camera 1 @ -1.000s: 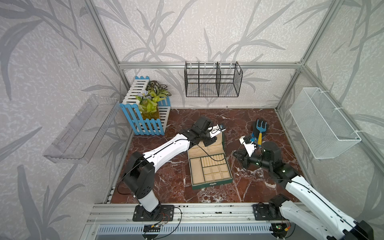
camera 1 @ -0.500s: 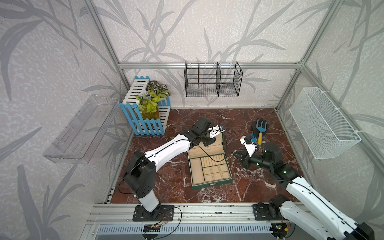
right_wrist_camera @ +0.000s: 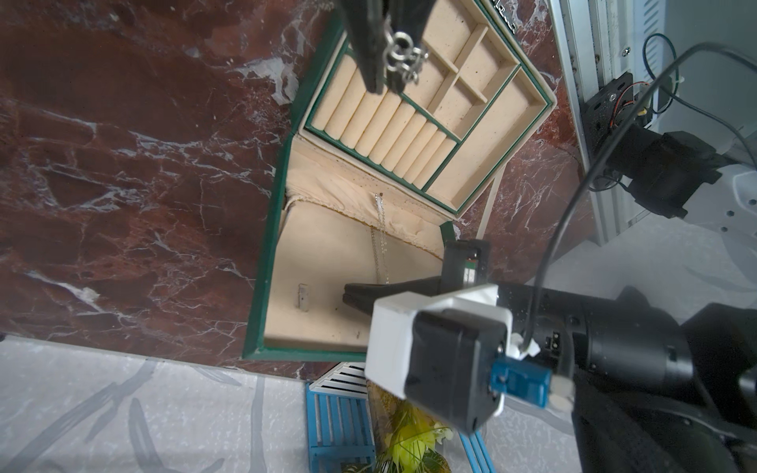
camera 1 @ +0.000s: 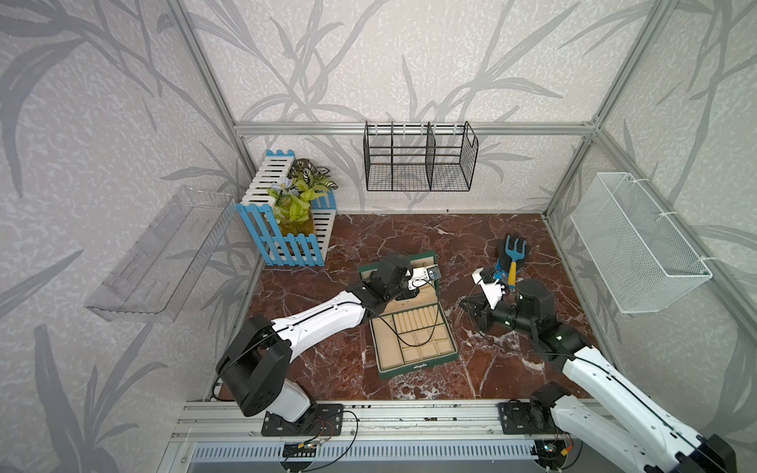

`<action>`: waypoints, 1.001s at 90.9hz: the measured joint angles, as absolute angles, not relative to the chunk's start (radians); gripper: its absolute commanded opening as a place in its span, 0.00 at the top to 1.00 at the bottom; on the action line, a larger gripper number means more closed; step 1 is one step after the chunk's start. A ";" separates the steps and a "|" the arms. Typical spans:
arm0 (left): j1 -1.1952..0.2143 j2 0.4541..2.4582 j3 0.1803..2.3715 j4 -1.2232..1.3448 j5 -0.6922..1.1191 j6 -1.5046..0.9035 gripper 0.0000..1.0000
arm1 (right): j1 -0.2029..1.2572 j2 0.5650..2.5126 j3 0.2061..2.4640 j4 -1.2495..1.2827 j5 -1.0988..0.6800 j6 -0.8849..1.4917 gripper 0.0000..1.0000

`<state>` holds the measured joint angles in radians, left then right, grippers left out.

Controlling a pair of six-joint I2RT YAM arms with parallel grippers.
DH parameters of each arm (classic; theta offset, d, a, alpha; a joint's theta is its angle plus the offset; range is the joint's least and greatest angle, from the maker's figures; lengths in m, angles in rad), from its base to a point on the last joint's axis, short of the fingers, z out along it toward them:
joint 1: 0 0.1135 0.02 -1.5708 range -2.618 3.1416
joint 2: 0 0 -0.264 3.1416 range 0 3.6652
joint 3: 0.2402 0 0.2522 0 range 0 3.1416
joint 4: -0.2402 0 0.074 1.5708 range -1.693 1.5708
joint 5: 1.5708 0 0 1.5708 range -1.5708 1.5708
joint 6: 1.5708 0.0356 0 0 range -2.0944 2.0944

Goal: Put jewelry chain into jewelry box
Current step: Open the fastener on the jewelry box.

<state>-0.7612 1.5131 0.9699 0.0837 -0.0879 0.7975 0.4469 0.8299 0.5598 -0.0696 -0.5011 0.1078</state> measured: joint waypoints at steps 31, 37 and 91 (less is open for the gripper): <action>-0.839 1.544 0.901 0.238 -0.291 0.913 1.00 | 0.447 0.830 0.556 -0.064 -0.493 0.112 0.98; -0.850 1.545 0.877 0.284 -0.320 0.936 1.00 | 0.447 0.830 0.556 -0.064 -0.490 0.112 0.98; -0.816 1.254 0.901 0.101 -0.123 0.568 0.34 | 0.503 0.918 0.697 -0.120 -0.439 0.065 0.98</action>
